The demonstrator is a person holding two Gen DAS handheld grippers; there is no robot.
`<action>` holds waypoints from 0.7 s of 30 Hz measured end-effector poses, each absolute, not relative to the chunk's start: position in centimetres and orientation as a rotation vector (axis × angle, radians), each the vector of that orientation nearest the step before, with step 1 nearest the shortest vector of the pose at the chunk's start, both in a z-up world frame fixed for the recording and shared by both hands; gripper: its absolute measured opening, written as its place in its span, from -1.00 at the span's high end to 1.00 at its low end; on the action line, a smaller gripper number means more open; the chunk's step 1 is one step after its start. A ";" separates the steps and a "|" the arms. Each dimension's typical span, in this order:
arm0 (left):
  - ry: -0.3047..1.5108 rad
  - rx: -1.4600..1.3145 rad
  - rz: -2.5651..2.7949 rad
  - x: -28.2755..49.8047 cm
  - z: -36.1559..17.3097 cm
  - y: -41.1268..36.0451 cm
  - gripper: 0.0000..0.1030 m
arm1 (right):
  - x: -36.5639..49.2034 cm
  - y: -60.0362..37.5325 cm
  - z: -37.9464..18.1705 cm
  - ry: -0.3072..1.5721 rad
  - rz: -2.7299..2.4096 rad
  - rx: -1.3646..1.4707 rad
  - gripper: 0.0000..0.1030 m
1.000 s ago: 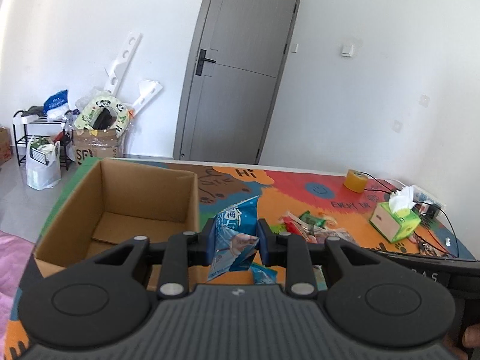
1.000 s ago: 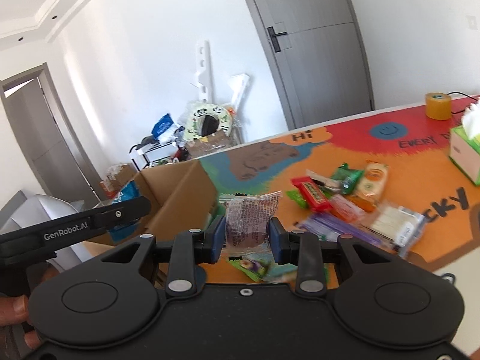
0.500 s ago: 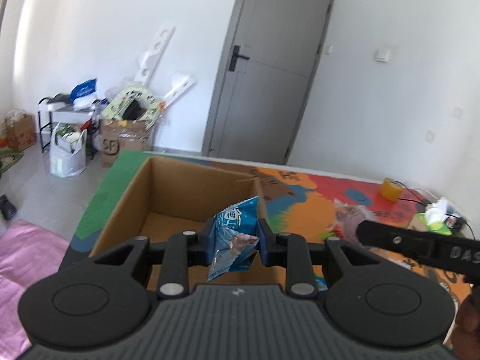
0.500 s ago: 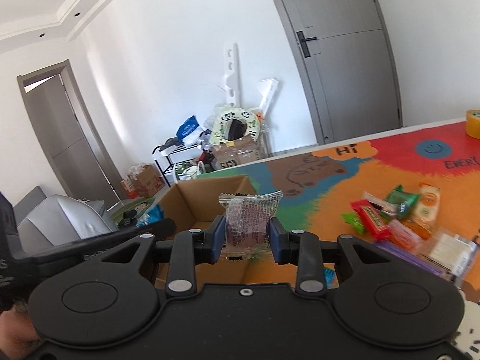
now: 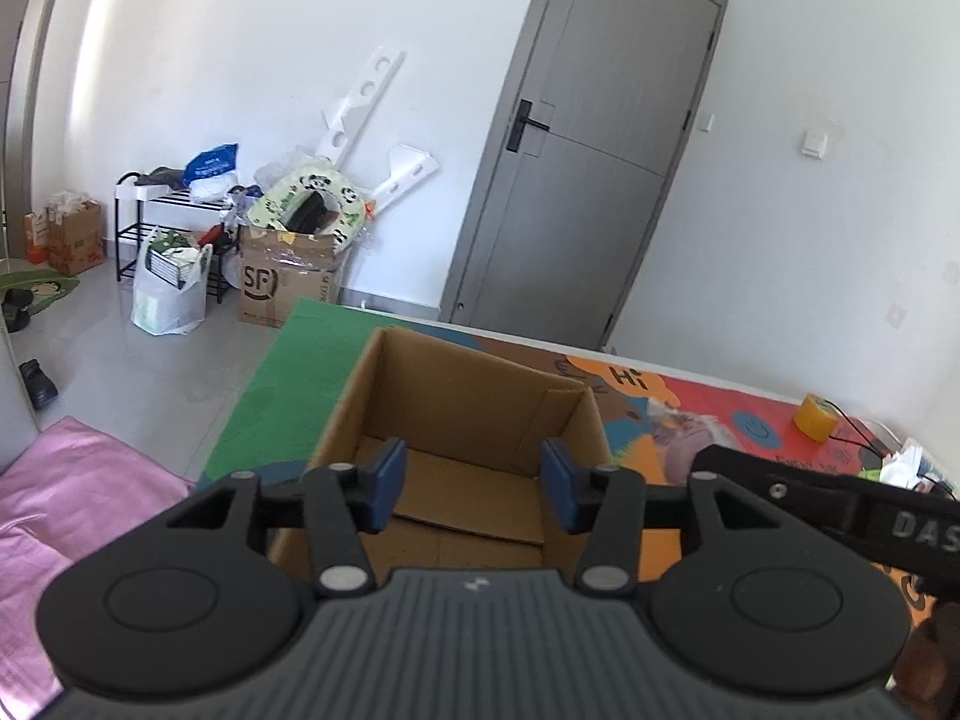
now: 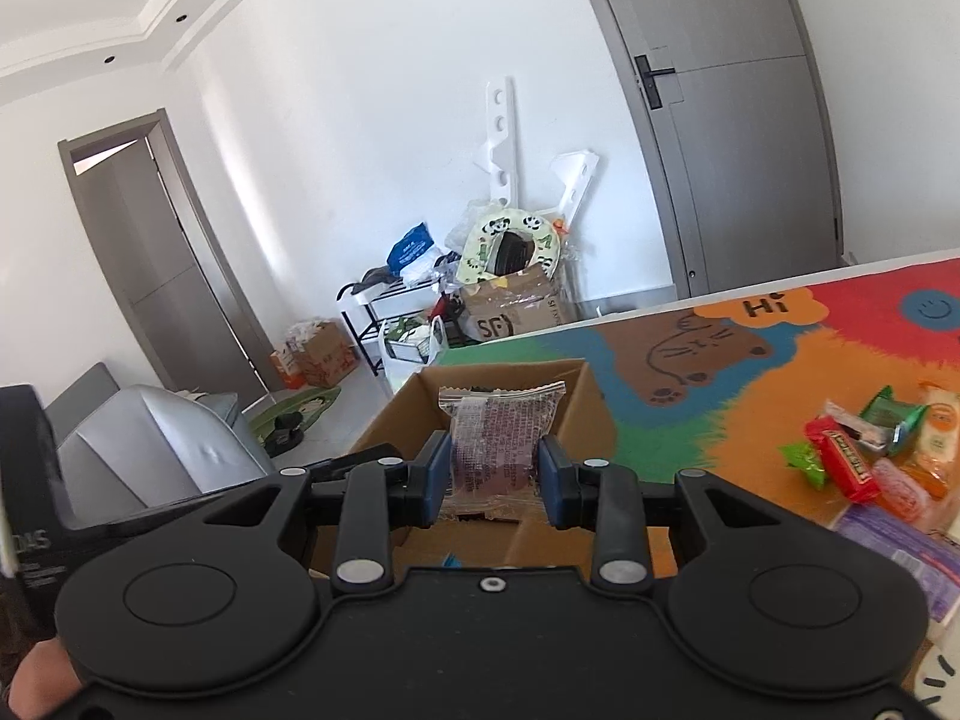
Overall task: Organize snacks
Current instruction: 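Open both grippers to drop the snacks into the cardboard box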
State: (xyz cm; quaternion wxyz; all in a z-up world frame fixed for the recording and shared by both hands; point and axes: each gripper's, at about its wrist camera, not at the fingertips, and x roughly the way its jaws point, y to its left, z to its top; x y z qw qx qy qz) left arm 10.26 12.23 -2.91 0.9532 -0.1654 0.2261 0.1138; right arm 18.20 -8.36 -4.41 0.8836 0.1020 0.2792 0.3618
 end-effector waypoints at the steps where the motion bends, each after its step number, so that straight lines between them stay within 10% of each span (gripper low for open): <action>1: 0.456 -0.339 0.238 10.0 -2.8 12.4 -0.02 | 18.3 -8.1 -4.5 0.588 0.757 0.214 0.37; 12: 0.447 -0.340 0.280 8.2 -1.9 14.3 -0.41 | 18.8 -4.6 -4.3 0.603 0.833 0.217 0.31; 15: 0.446 -0.348 0.292 8.0 -1.9 14.6 -0.55 | 18.3 -4.9 -3.9 0.576 0.825 0.229 -0.37; 21: 0.440 -0.350 0.271 7.8 -1.9 13.6 -0.67 | 18.3 -7.9 -4.2 0.577 0.750 0.262 -0.46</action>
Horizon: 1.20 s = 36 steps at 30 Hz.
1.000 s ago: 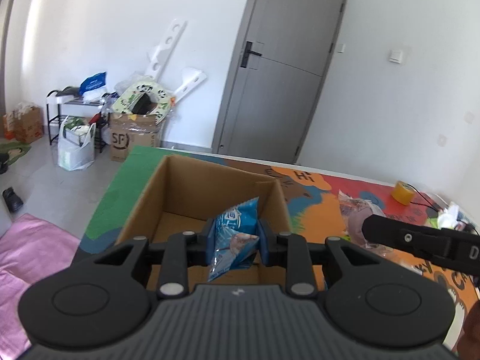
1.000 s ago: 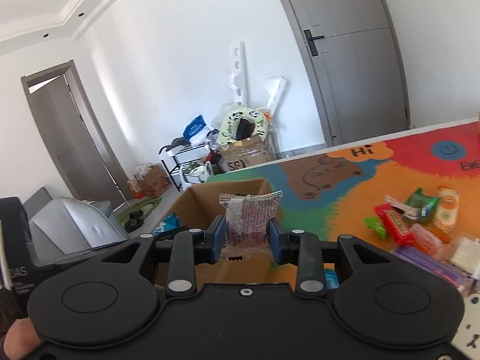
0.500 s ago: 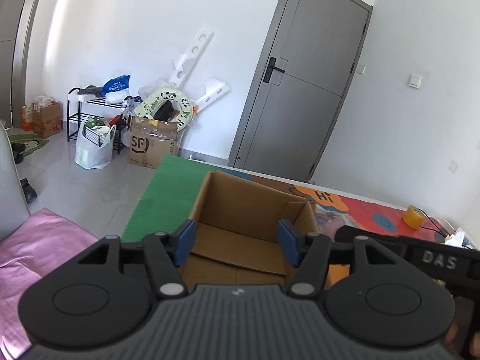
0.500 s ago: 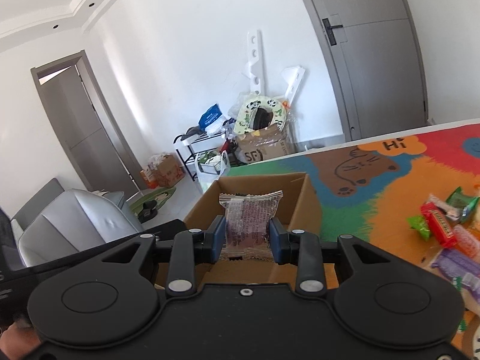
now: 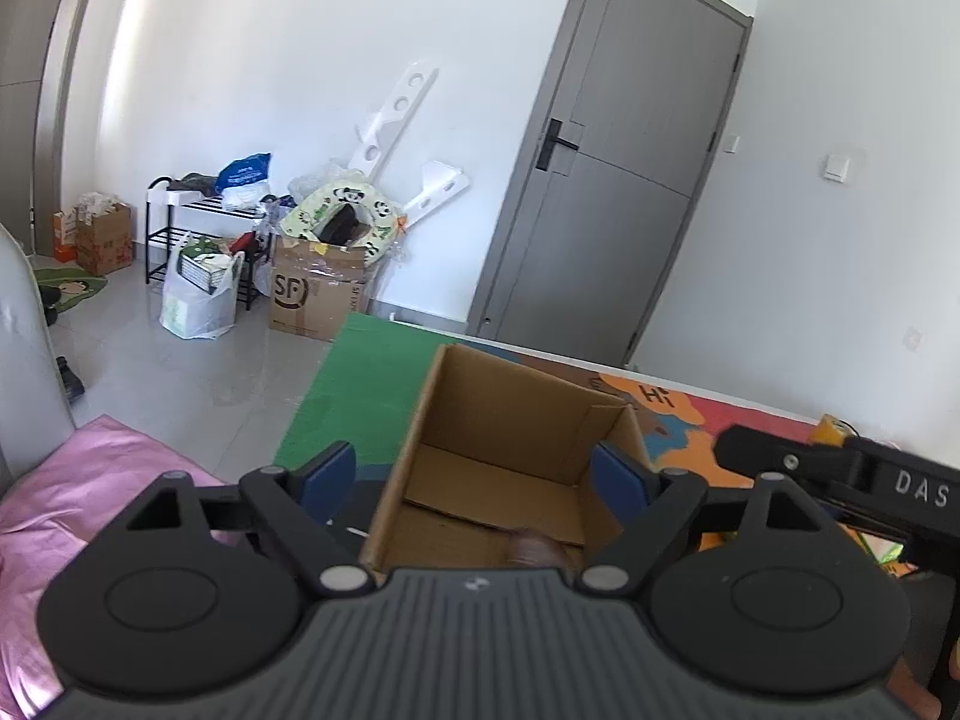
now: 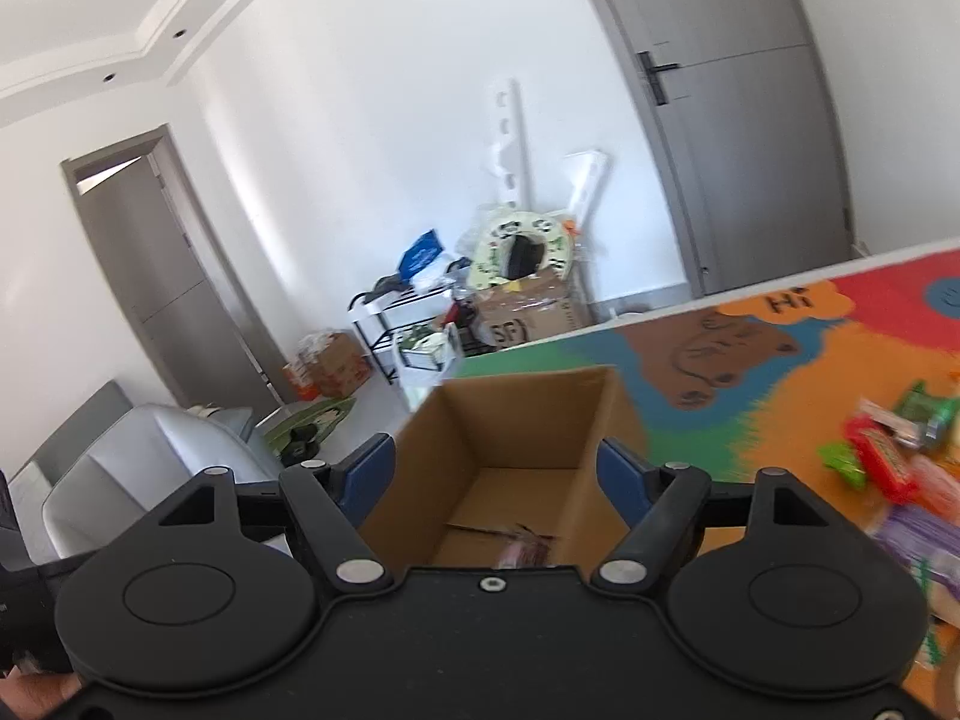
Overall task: Organize snacks
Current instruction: 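Open both grippers to drop the snacks into the cardboard box, then move both tools back from the box to the snack pile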
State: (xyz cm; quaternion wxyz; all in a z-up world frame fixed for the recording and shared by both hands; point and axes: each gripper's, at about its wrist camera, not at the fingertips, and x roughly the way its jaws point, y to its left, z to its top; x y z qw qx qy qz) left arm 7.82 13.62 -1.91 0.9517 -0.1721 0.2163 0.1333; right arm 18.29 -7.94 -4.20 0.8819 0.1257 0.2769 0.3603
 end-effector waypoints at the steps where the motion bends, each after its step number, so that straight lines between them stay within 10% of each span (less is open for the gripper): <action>1: 0.442 -0.347 0.263 7.9 -1.9 13.3 -0.67 | 18.3 -8.6 -4.3 0.575 0.734 0.263 -0.47; 36: 0.463 -0.205 -0.068 9.2 -1.5 -2.9 -0.82 | 14.9 -27.9 -7.3 0.570 0.443 0.363 -0.71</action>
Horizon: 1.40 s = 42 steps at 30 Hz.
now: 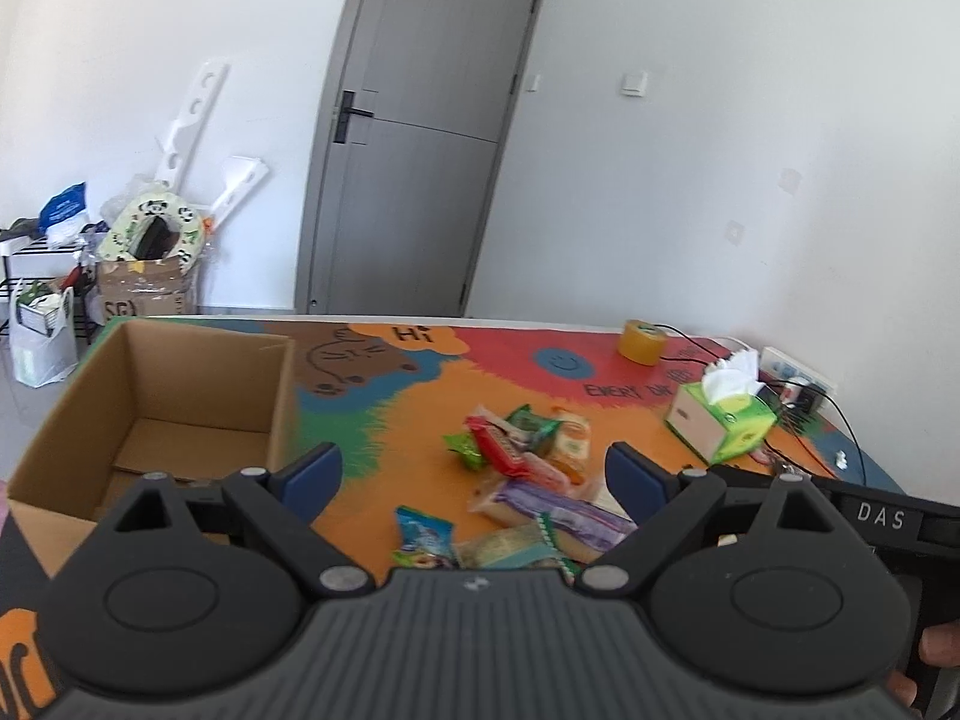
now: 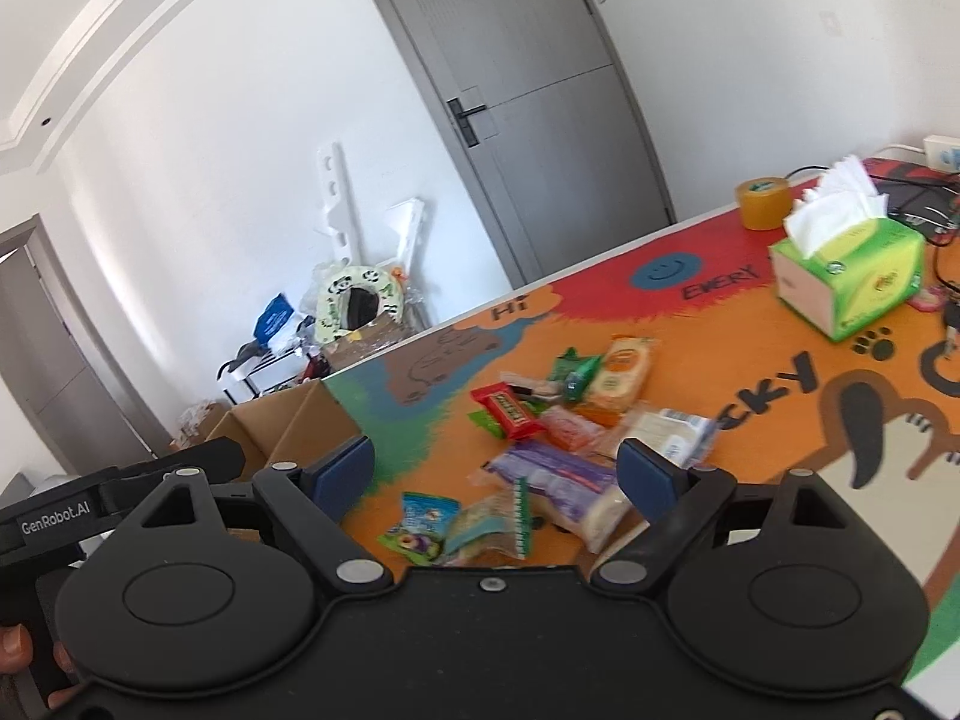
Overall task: Organize snacks
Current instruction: 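Move both tools back from the box to the snack pile, then grasp the green-labelled bread packet with the left gripper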
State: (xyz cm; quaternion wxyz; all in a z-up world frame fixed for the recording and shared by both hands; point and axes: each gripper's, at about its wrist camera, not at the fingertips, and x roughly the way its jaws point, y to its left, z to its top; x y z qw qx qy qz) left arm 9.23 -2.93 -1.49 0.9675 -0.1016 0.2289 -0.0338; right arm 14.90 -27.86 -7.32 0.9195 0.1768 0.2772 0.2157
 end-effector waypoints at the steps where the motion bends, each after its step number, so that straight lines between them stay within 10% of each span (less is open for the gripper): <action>1: 0.464 -0.203 -0.076 9.3 -1.5 -3.3 -0.82 | 14.8 -28.3 -7.4 0.568 0.438 0.365 -0.71; 42: 0.754 -0.182 -0.012 19.0 -13.3 -8.5 -0.48 | 20.1 -31.2 -14.4 0.706 0.430 0.379 -0.39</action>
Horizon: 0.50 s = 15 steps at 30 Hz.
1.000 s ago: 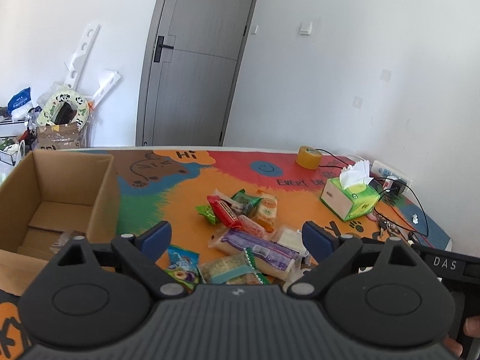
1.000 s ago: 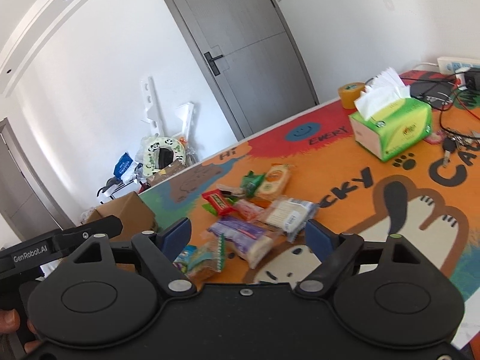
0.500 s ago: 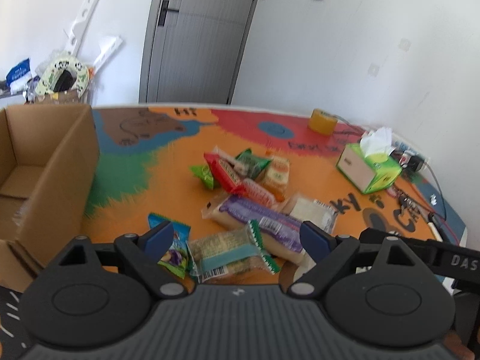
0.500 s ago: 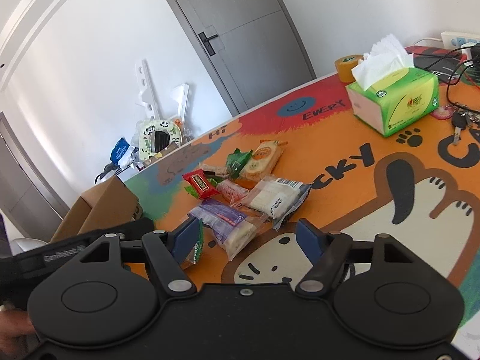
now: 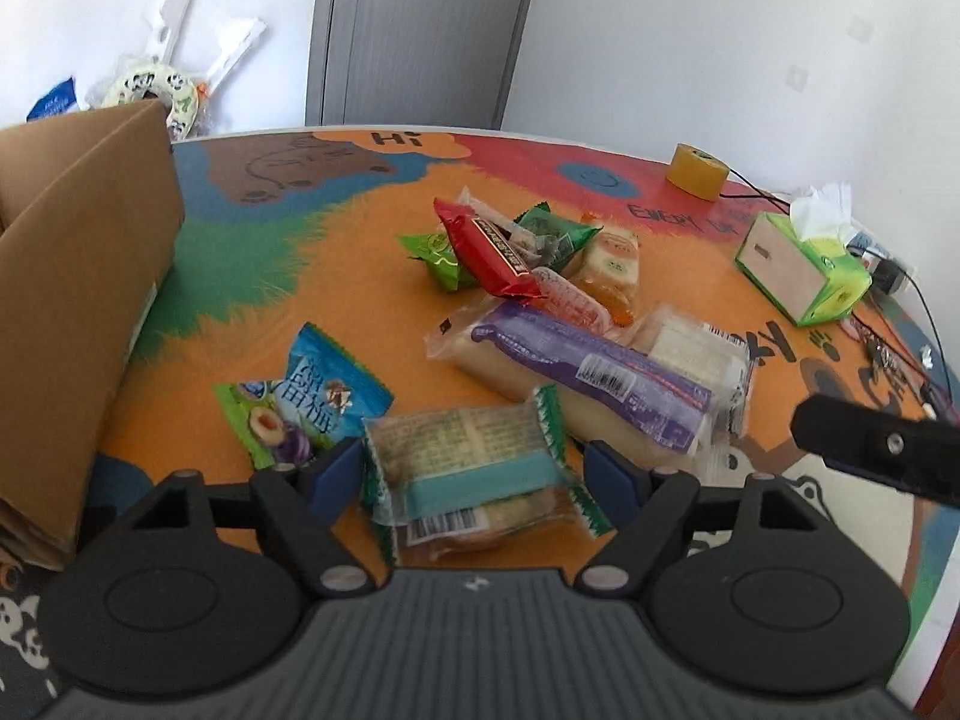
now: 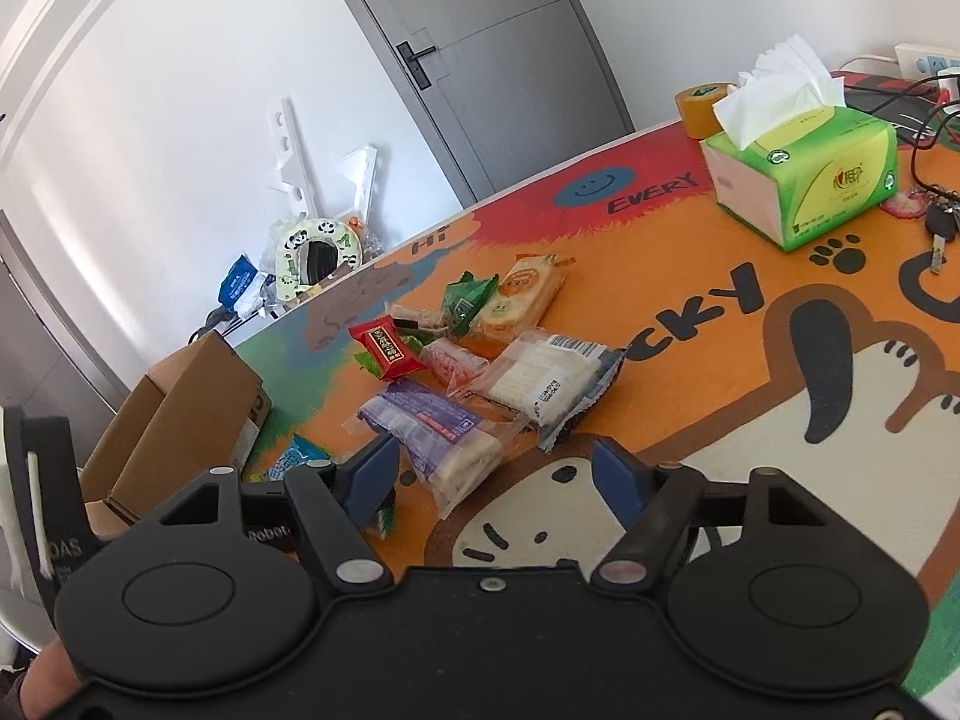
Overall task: Organize snacks
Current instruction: 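Grasp the green-labelled bread packet with the left gripper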
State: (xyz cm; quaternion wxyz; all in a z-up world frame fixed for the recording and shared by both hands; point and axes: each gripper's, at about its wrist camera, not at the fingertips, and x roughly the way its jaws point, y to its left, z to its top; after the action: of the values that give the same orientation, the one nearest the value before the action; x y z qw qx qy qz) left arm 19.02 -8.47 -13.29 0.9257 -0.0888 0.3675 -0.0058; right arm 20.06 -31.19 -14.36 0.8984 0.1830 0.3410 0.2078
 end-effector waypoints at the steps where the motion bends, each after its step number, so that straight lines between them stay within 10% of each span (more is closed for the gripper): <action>1: 0.752 -0.172 -0.003 18.9 -13.3 -8.5 -0.40 | 20.2 -31.1 -14.5 0.709 0.430 0.380 -0.39; 4: 0.741 -0.160 0.009 18.7 -13.2 -8.1 -0.08 | 20.7 -30.8 -14.7 0.716 0.437 0.387 -0.39; 15: 0.653 -0.190 0.024 17.1 -10.2 -4.8 -0.05 | 22.5 -27.5 -14.4 0.713 0.491 0.352 -0.39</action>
State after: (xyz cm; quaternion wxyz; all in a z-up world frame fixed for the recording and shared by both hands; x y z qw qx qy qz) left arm 17.12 -4.81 -10.21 0.9427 -0.0930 0.3203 0.0118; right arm 22.54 -27.54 -14.38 0.8929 0.1698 0.3436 0.2365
